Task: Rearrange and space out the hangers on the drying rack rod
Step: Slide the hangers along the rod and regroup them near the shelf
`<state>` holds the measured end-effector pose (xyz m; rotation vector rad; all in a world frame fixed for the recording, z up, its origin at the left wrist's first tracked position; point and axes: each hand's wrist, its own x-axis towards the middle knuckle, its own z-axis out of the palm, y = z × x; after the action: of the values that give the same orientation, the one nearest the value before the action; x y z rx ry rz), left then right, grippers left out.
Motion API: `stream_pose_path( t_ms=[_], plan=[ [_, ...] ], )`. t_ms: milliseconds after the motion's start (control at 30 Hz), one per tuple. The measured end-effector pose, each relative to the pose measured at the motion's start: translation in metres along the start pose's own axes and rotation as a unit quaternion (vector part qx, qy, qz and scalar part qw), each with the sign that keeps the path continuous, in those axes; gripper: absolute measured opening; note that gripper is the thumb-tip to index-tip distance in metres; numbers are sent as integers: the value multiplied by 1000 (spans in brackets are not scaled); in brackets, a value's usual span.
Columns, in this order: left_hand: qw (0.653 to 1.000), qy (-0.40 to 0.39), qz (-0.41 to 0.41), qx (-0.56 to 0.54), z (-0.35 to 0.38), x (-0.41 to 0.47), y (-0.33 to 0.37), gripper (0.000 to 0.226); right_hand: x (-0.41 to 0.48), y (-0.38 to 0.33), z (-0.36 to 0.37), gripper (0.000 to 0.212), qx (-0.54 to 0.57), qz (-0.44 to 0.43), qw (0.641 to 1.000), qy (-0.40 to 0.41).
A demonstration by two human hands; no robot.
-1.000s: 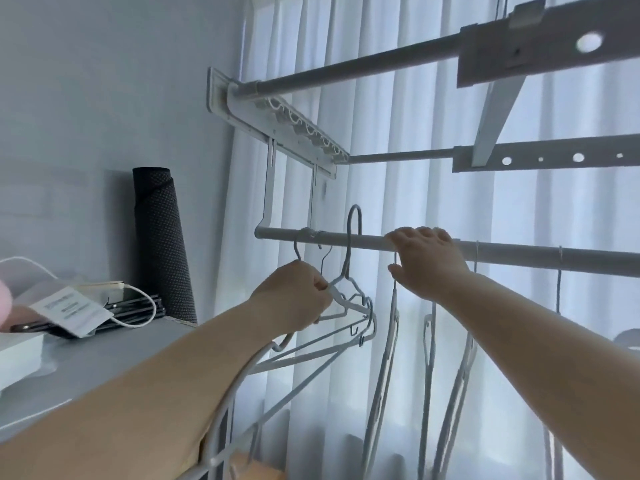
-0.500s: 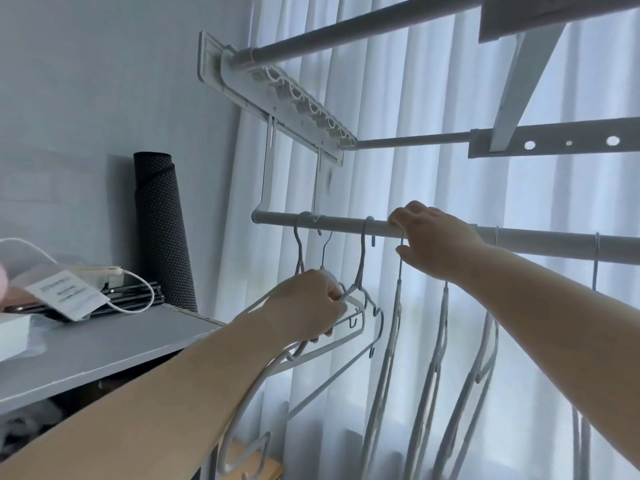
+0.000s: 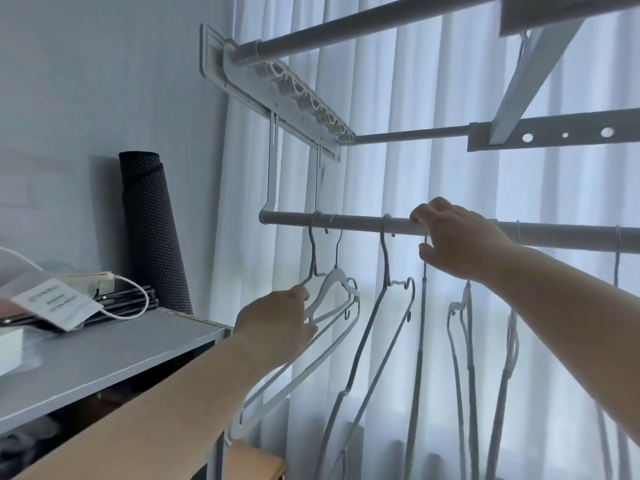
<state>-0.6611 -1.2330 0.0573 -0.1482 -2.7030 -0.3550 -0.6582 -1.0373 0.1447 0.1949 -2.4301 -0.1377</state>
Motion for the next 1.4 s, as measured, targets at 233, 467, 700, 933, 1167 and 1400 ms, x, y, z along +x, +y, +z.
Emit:
stream_pose_path(
  t_ms=[233,467,700,933,1167,1400],
  plan=[
    [998,-44,-18,-43,3,8,-12,29,-5,-3,1,37,-18,-5,1000,-3],
    [987,-52,-22,-149,-9,23,-2,29,-9,3,2,54,-29,-28,999,-2],
    [982,-104,-28,-157,11,20,7,35,-31,7,2,53,-33,-76,996,31],
    [983,-117,-55,-133,26,-29,-34,35,-37,-8,11,45,2,-143,990,-9],
    [985,-65,-124,-101,13,-122,-95,25,-46,-58,12,45,91,-211,972,-44],
    [984,-48,-150,-82,-20,-179,-136,31,-64,-129,-9,51,151,-266,945,-116]
  ],
)
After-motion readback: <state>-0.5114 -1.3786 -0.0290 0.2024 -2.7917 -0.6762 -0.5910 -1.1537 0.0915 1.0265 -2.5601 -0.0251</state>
